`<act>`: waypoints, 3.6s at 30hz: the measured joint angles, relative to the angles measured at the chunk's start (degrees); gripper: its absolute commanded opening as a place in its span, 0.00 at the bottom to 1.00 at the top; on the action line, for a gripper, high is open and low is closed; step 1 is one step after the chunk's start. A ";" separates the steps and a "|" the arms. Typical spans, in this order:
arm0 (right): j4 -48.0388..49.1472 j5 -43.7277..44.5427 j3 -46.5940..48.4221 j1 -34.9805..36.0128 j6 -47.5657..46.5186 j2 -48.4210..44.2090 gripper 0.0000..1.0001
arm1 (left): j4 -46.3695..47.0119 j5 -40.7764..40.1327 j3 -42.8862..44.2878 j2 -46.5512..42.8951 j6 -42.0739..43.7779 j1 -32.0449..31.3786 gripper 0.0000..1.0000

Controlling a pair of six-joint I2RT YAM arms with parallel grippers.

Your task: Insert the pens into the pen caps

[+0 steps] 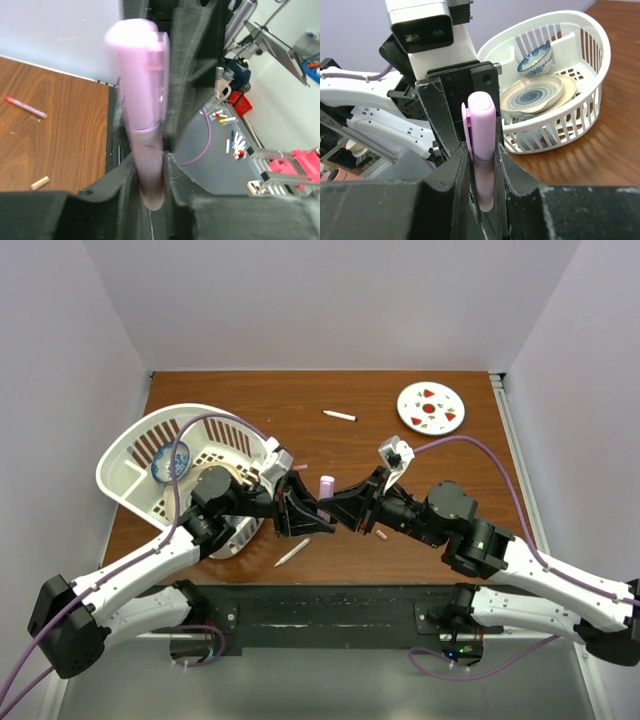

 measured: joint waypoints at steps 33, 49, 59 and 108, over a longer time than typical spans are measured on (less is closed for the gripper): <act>0.00 -2.12 7.50 0.11 -3.54 2.62 0.61 | 1.22 0.00 -1.68 -2.64 -0.26 0.07 0.00; 6.73 -6.67 1.97 -0.59 -3.50 4.17 0.00 | -2.80 0.17 -2.23 -3.74 0.70 -0.39 0.00; 21.14 -7.93 -8.52 -1.92 1.05 2.34 0.00 | -3.91 2.64 -2.23 -2.38 -1.11 1.07 0.00; 6.47 5.25 7.69 3.21 -1.99 11.02 0.23 | 3.76 1.73 1.60 -4.50 -5.01 9.90 0.00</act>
